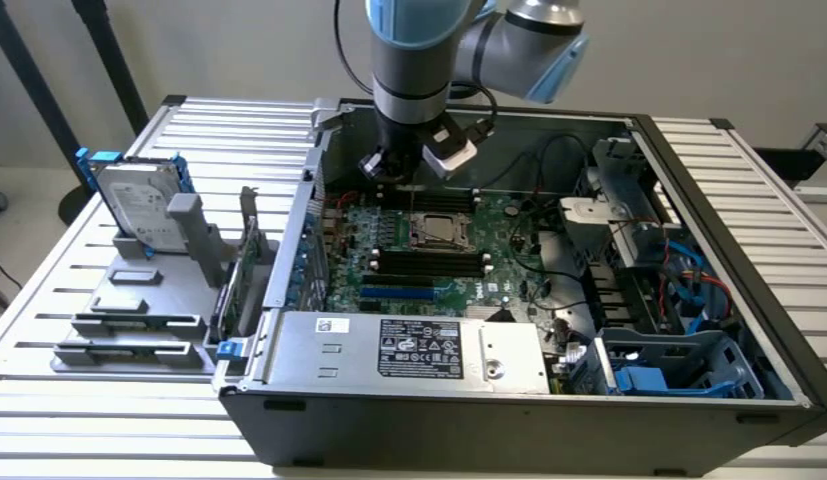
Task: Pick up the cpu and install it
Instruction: 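Install the first cpu locking lever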
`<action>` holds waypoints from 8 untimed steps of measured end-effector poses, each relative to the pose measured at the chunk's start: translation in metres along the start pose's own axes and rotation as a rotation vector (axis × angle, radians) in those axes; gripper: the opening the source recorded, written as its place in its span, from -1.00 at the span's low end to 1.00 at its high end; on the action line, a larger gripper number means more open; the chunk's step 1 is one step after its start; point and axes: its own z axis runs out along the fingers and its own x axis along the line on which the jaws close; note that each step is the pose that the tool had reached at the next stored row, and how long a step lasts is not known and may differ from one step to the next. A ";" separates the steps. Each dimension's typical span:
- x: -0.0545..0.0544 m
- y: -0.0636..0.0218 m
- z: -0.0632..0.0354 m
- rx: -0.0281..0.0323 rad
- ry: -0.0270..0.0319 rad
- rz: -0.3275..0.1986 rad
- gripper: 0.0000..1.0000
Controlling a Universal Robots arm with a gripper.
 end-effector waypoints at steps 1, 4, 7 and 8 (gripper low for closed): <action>0.002 0.0020 0.0001 0.0004 0.0005 0.000 -0.79; 0.008 0.0068 0.0011 0.0013 0.0020 0.001 -0.79; 0.008 0.0079 0.0036 -0.0033 0.0065 0.001 -0.79; 0.007 0.0083 0.0045 -0.0060 0.0067 0.000 -0.79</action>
